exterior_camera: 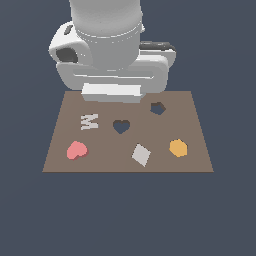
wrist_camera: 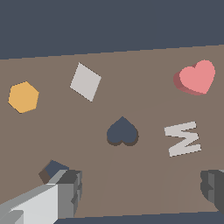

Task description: Insert a designated object into the corresponding slot on a board.

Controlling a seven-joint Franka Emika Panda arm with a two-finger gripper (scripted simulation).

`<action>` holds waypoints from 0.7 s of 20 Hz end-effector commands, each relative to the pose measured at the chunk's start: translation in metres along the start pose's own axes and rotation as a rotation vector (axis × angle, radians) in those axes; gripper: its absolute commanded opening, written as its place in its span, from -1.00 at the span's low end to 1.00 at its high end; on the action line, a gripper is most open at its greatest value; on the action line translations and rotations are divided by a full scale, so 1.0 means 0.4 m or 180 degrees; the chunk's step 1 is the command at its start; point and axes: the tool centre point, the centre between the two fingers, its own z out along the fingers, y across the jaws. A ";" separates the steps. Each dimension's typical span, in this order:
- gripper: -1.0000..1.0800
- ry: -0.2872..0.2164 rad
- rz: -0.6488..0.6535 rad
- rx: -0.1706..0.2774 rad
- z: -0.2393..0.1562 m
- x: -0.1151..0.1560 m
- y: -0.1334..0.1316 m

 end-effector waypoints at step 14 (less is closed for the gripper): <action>0.92 0.0011 0.0296 -0.0012 0.061 0.070 0.055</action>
